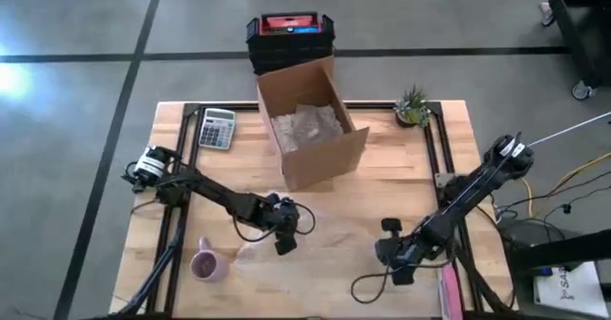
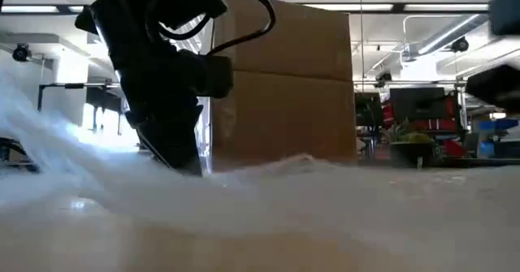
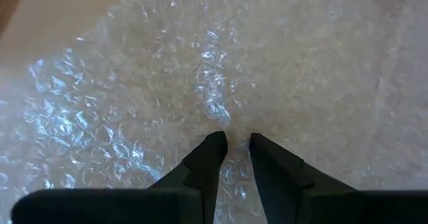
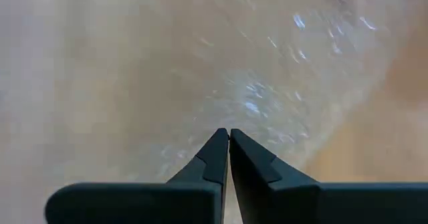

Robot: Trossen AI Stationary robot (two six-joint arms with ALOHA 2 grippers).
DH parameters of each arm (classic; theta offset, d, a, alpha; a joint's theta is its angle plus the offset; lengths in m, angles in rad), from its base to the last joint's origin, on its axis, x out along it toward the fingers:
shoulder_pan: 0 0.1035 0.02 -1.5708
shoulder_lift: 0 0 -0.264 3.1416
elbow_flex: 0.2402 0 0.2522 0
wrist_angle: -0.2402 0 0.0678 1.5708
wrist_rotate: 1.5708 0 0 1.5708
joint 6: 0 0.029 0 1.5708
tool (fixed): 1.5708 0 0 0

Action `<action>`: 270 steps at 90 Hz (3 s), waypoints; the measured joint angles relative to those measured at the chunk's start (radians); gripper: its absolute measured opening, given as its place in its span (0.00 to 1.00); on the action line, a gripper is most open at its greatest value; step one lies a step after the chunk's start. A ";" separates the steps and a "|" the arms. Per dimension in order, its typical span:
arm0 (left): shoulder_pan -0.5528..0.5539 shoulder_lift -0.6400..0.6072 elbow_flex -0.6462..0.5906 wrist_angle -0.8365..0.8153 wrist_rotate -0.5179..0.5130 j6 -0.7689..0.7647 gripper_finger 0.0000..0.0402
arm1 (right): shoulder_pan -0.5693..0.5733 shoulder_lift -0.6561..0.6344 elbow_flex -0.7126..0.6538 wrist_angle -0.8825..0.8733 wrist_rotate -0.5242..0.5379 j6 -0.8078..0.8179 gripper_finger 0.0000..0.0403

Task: Wrap mug
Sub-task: Wrap the purple mug with the bubble wrap

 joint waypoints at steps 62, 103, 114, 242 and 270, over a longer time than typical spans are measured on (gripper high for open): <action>0.002 -0.259 0.004 -0.124 -0.019 0.081 0.20 | -0.195 -0.054 0.002 -0.136 0.086 -0.121 0.03; -0.048 -0.506 0.004 -0.479 0.151 -0.107 0.55 | -0.195 -0.055 0.002 -0.140 0.078 -0.088 0.39; -0.124 -0.540 0.004 -0.579 0.209 -0.239 0.57 | -0.197 -0.055 0.002 -0.139 0.078 -0.089 0.45; -0.541 -0.277 -0.018 -0.666 0.104 -0.200 0.12 | -0.203 -0.055 0.002 -0.115 0.051 -0.078 0.42; -0.528 -0.305 0.053 -0.741 0.101 -0.351 0.05 | -0.204 -0.055 0.002 -0.117 0.048 -0.096 0.34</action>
